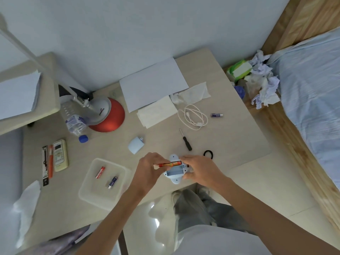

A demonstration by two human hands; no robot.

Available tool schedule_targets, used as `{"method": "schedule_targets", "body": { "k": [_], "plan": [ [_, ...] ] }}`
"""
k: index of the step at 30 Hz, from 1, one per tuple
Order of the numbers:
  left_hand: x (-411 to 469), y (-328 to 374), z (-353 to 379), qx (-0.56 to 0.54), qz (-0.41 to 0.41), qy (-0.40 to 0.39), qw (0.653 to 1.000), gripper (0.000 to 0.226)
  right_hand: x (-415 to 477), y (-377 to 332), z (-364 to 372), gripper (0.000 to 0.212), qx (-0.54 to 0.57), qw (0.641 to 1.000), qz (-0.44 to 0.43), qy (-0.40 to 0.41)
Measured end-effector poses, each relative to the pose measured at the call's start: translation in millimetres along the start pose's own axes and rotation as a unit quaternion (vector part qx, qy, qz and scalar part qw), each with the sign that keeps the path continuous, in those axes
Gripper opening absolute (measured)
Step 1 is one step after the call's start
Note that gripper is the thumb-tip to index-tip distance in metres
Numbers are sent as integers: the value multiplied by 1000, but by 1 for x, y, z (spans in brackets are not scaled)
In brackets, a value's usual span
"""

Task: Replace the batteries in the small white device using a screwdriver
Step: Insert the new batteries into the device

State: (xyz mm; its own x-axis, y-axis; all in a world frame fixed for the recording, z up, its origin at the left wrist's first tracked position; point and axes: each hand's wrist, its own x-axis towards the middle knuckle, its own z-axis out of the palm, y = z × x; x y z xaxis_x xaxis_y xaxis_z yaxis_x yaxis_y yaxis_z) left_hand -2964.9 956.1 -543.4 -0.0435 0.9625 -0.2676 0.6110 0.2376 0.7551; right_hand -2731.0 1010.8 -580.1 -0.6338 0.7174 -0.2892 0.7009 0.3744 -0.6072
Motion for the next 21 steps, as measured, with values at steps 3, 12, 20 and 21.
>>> {"method": "schedule_targets", "body": {
  "k": [3, 12, 20, 21],
  "plan": [
    [-5, -13, 13, 14, 11, 2, 1000, 22, -1, 0, -2, 56, 0, 1000, 0, 1],
    [8, -11, 37, 86, 62, 24, 994, 21, -6, 2, -1, 55, -4, 1000, -8, 6],
    [-1, -7, 41, 154, 108, 29, 982, 27, -7, 2, 3, 52, -3, 1000, -16, 15],
    [-2, -7, 40, 167, 119, 26, 978, 28, -7, 3, 3, 53, -4, 1000, -17, 16]
  ]
}}
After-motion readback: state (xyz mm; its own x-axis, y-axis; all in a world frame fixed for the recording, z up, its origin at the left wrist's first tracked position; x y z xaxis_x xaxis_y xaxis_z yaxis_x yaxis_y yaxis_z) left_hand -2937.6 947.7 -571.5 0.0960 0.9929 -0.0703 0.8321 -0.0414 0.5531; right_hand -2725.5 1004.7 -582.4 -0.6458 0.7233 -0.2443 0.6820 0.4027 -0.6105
